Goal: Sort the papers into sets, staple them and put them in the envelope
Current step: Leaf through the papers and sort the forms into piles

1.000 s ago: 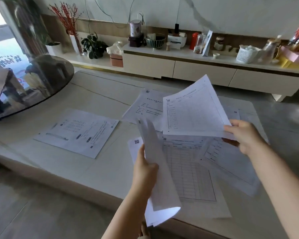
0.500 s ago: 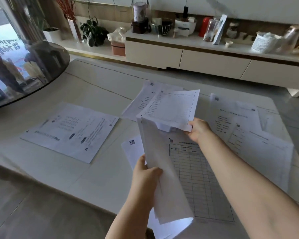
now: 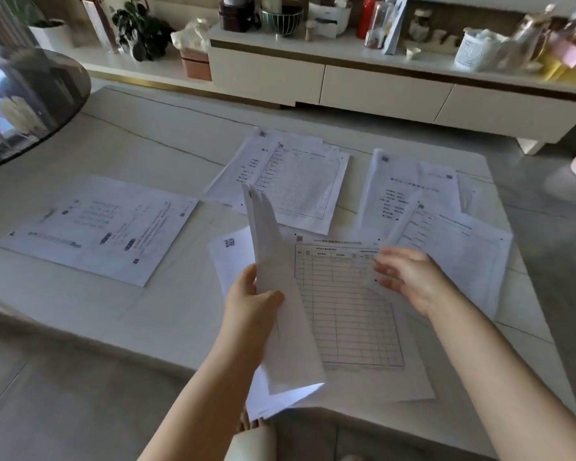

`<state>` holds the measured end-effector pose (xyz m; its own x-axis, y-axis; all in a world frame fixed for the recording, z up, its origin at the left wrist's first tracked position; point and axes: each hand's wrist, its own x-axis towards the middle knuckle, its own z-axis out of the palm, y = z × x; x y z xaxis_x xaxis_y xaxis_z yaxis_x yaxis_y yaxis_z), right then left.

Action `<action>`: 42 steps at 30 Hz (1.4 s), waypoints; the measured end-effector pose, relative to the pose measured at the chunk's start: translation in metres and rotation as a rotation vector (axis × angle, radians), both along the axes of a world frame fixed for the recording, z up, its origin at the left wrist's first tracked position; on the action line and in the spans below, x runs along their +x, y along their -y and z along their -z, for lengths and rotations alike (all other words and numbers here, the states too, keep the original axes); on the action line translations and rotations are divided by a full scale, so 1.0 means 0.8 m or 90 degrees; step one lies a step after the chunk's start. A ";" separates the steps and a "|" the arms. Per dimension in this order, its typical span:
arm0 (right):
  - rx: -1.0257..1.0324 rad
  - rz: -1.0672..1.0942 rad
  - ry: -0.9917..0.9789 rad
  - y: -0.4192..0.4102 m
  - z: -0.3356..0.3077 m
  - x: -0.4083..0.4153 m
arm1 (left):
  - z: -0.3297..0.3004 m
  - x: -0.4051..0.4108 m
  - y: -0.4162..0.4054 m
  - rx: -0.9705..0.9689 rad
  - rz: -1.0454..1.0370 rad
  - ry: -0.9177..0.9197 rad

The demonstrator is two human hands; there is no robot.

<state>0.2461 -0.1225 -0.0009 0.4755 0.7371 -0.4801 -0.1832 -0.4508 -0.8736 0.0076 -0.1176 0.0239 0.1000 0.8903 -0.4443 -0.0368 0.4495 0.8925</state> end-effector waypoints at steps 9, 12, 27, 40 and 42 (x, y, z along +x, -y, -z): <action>-0.109 0.054 -0.027 0.121 0.028 0.009 | 0.009 0.030 0.029 -0.001 0.096 -0.084; -0.120 0.055 -0.084 0.117 0.033 0.001 | 0.016 0.047 0.038 0.008 0.145 -0.131; -0.005 -0.220 0.355 0.092 0.024 -0.062 | 0.017 0.043 0.034 0.110 0.171 -0.330; 0.128 -0.219 -0.015 0.103 -0.014 -0.083 | -0.003 0.055 0.050 0.181 0.118 -0.342; 0.121 -0.225 -0.022 0.104 -0.011 -0.081 | -0.001 0.055 0.046 0.191 0.124 -0.383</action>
<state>0.1811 -0.2056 0.0076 0.1631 0.9295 -0.3307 -0.0768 -0.3222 -0.9435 0.0512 -0.1544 0.0245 0.0836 0.9741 -0.2102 0.5590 0.1288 0.8191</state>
